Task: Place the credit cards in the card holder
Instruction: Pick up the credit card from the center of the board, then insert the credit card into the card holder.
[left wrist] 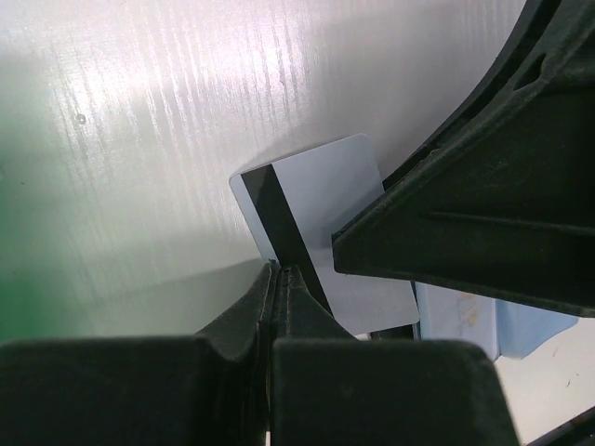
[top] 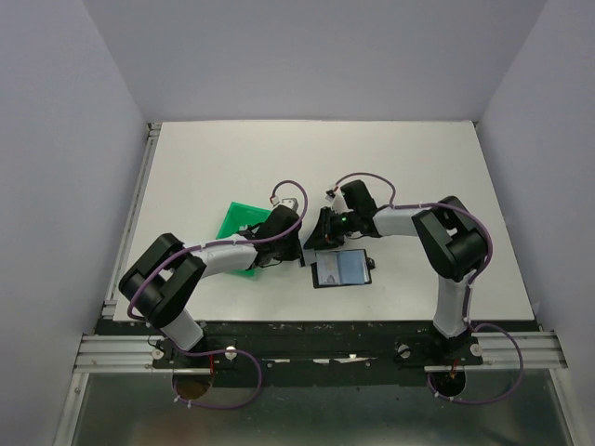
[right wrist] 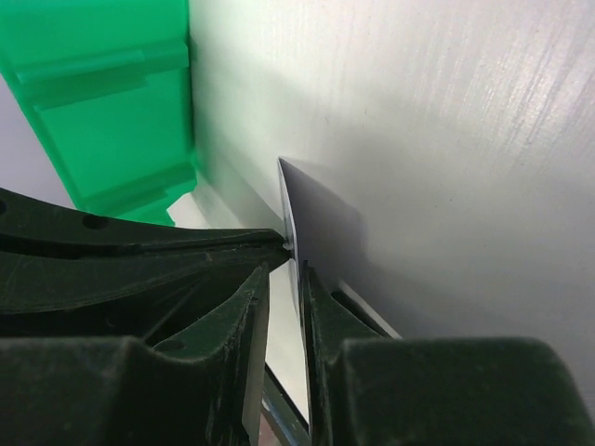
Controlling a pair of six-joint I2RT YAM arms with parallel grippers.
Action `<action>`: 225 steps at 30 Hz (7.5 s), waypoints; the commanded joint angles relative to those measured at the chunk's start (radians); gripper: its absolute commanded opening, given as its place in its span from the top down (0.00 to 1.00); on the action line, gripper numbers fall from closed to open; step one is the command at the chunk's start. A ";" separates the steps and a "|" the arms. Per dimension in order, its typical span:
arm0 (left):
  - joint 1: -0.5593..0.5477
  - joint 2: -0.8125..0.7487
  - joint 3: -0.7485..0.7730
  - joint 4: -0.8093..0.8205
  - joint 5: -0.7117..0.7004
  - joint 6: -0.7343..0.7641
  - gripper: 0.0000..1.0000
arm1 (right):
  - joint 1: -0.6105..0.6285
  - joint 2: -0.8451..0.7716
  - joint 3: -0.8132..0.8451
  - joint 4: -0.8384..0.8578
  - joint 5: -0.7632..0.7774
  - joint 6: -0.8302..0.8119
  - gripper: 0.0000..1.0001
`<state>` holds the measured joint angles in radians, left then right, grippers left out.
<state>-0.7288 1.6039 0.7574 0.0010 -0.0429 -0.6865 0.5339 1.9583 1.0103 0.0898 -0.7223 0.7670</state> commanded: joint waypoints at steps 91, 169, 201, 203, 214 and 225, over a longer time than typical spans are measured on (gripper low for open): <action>-0.150 -0.007 0.031 -0.041 0.000 0.031 0.88 | -0.083 -0.521 -0.219 -0.576 0.382 -0.265 0.99; -0.149 0.019 0.043 -0.036 0.012 0.036 0.88 | -0.083 -0.449 -0.204 -0.503 0.265 -0.276 0.99; -0.149 0.014 0.037 -0.036 0.012 0.035 0.88 | -0.058 -0.329 -0.112 -0.397 0.073 -0.239 0.99; -0.149 0.014 0.037 -0.038 0.012 0.031 0.88 | -0.057 -0.315 -0.089 -0.391 0.063 -0.236 0.99; -0.149 0.011 0.034 -0.039 0.009 0.028 0.88 | -0.057 -0.282 -0.006 -0.410 0.063 -0.242 0.99; -0.149 0.014 0.034 -0.038 0.009 0.030 0.88 | -0.057 -0.288 -0.045 -0.444 0.132 -0.267 0.99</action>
<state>-0.8726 1.6054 0.7788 -0.0422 -0.0513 -0.6590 0.4706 1.6684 0.9764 -0.3168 -0.6369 0.5224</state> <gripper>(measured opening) 0.122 0.013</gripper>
